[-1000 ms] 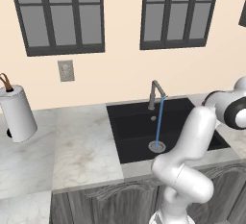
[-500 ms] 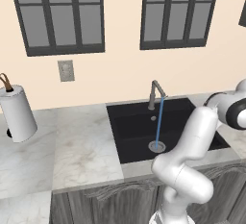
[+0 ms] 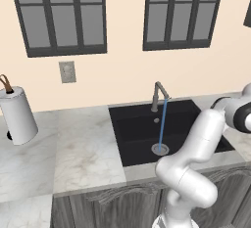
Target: Rinse each bowl for a few seconds and place them down in the sink or on the counter.
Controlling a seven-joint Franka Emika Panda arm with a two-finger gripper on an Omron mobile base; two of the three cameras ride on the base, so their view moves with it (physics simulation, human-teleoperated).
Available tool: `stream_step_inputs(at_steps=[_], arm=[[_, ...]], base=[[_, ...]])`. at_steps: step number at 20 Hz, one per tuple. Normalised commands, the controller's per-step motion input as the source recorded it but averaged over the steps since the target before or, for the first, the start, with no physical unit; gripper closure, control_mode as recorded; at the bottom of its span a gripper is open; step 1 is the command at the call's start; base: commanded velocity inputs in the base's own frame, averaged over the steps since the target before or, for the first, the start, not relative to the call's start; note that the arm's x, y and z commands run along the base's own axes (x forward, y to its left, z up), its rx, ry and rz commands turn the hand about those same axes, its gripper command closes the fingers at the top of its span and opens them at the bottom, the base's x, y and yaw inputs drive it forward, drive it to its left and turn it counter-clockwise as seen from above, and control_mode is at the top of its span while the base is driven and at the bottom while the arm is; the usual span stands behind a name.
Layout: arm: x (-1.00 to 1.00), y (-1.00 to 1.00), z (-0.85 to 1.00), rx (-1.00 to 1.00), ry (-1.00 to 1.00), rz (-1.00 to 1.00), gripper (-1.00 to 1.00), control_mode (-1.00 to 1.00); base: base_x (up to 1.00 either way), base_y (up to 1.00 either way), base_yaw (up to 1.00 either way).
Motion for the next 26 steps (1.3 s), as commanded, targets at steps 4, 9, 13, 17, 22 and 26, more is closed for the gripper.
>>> stream_step_inputs(at_steps=[4,9,13,17,22,26], arm=[[0.09,-0.17,-0.09,0.0,-0.01,0.0,-1.0,-1.0],[0.1,-0.15,-0.12,0.0,-0.02,0.0,-1.0,-1.0],[0.08,-0.14,-0.15,0.0,-0.01,0.0,-1.0,-1.0],[0.11,-0.11,-0.14,0.0,-0.01,0.0,-1.0,-1.0],[0.14,-0.04,-0.14,0.0,-0.01,0.0,-1.0,-1.0],[0.18,0.0,-0.14,0.0,-0.01,0.0,-1.0,-1.0]], base=[[0.0,0.0,0.0],[0.0,0.0,0.0],[0.0,0.0,0.0],[0.0,0.0,0.0],[0.0,0.0,0.0],[0.0,0.0,0.0]])
